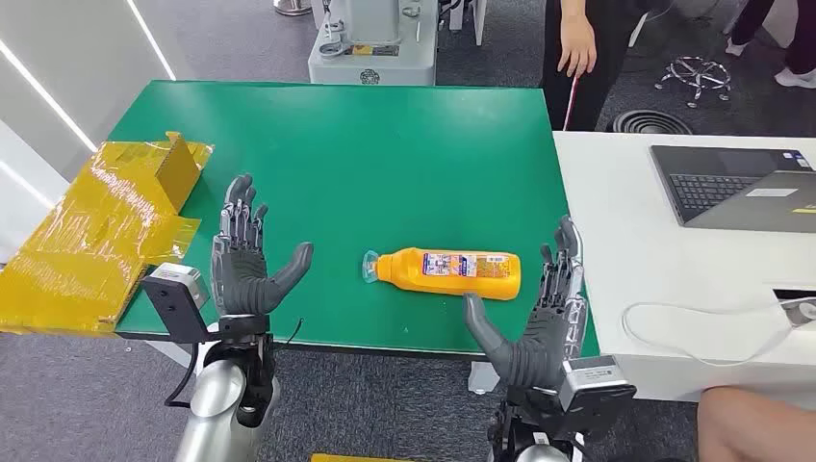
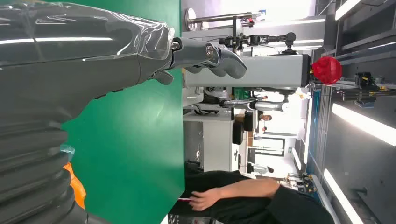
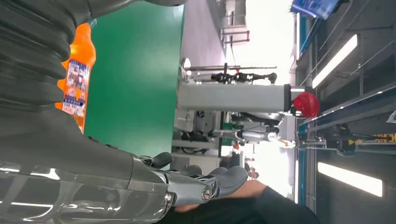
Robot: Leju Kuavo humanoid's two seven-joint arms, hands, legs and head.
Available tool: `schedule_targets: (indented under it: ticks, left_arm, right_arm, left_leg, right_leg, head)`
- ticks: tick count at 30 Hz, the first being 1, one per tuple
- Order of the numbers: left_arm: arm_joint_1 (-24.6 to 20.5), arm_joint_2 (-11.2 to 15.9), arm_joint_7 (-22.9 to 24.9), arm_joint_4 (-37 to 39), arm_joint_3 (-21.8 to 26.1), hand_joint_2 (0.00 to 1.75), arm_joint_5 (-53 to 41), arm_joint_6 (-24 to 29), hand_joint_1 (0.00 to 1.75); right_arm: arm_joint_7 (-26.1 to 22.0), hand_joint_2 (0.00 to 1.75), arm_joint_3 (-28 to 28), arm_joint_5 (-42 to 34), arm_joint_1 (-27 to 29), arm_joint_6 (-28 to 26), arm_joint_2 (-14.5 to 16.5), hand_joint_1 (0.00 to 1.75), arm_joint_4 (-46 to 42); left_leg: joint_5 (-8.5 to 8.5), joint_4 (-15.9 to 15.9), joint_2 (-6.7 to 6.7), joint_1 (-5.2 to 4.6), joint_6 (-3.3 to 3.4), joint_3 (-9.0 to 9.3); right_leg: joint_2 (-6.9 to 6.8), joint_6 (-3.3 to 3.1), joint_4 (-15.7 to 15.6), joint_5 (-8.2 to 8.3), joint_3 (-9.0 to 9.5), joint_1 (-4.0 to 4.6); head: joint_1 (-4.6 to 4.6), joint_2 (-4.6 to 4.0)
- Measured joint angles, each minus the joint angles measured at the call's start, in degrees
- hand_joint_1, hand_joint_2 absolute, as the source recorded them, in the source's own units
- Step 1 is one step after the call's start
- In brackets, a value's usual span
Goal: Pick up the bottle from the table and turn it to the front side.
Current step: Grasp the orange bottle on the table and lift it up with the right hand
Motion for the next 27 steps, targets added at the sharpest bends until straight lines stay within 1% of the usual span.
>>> schedule_targets:
  ticks: [2,5,7,9,12,14,17,19,23,25,27]
  left_arm:
    - [0.0,0.0,0.0,0.0,0.0,1.75,0.0,-0.1,0.00]
    - [0.0,0.0,-0.2,0.0,0.0,1.75,0.0,-0.4,0.00]
    - [0.0,-0.1,-0.3,0.0,0.0,1.75,0.0,-0.7,0.00]
    - [-0.1,-0.2,-0.6,0.0,0.0,1.75,0.0,-1.3,0.00]
    - [-0.5,-0.3,-0.9,0.0,0.0,1.75,0.3,-2.7,0.00]
    - [-0.9,-0.3,-0.9,0.0,0.0,1.75,0.5,-3.3,0.00]
    - [-1.1,-0.3,-1.0,0.0,-0.1,1.75,0.9,-4.1,0.00]
    - [-1.1,-0.2,-1.3,0.0,-0.1,1.75,1.3,-4.5,0.00]
    - [-1.1,0.1,-2.2,0.1,-0.2,1.75,2.3,-5.3,0.00]
    - [-1.3,0.3,-2.4,0.1,-0.4,1.75,2.9,-5.5,0.00]
    - [-1.6,0.5,-2.6,0.1,-0.6,1.75,3.6,-5.6,0.00]
  right_arm:
    - [1.4,1.75,-0.1,3.2,-0.2,0.1,0.0,0.00,0.1]
    - [4.7,1.75,-0.9,12.1,-1.2,1.4,-0.3,0.00,0.6]
    - [6.3,1.75,-1.9,16.6,-2.0,3.1,-0.6,0.00,1.2]
    - [8.8,1.75,-3.0,23.4,-3.6,5.8,-1.3,0.00,2.3]
    - [12.0,1.75,-4.7,34.1,-8.8,12.3,-4.7,0.00,6.7]
    - [11.8,1.75,-5.8,37.0,-13.0,15.6,-7.6,0.00,10.8]
    - [10.2,1.75,-6.5,38.5,-18.7,19.5,-11.9,0.00,16.9]
    - [8.7,1.75,-6.5,38.2,-22.1,22.4,-14.7,0.00,20.7]
    - [4.3,1.75,-5.7,34.8,-28.6,30.8,-19.9,0.00,27.6]
    - [1.9,1.75,-4.4,32.4,-32.2,35.9,-22.3,0.00,30.8]
    - [0.3,1.75,-2.5,30.0,-35.8,39.8,-24.4,0.00,34.1]
  left_leg:
    - [0.00,0.0,0.00,0.00,0.00,0.00]
    - [0.00,0.0,0.00,0.00,0.00,0.01]
    - [0.00,0.0,0.00,0.00,0.00,0.01]
    - [0.00,0.0,0.04,0.00,0.00,0.02]
    - [0.01,0.0,0.09,-0.01,0.01,0.03]
    - [0.05,0.1,0.05,-0.01,0.06,0.03]
    - [0.09,0.1,0.02,-0.02,0.09,0.03]
    - [0.09,0.1,0.01,-0.02,0.09,0.02]
    - [0.09,0.1,0.00,-0.03,0.09,0.02]
    - [0.09,0.1,0.01,-0.02,0.09,0.02]
    - [0.09,0.1,0.01,-0.02,0.09,0.02]
  right_leg:
    - [0.00,0.00,0.0,0.00,0.00,0.00]
    - [0.00,0.00,0.0,0.00,0.00,0.00]
    - [-0.01,0.00,0.0,0.00,0.01,0.00]
    - [0.04,0.00,0.0,0.02,0.01,0.00]
    - [0.09,0.03,0.0,0.07,0.01,-0.01]
    - [0.04,0.08,0.0,0.12,0.04,-0.02]
    - [0.01,0.10,0.0,0.19,0.07,-0.03]
    - [0.00,0.10,0.0,0.21,0.08,-0.03]
    - [0.00,0.11,0.0,0.21,0.07,-0.03]
    - [0.02,0.11,0.0,0.21,0.07,-0.03]
    - [0.03,0.11,0.0,0.21,0.07,-0.03]
  head:
    - [0.00,0.00]
    - [0.00,0.00]
    - [0.00,0.00]
    - [-0.01,0.00]
    - [-0.01,0.00]
    - [0.01,0.00]
    - [0.00,0.00]
    - [-0.01,0.00]
    - [-0.01,0.00]
    - [-0.01,0.00]
    - [-0.01,0.00]
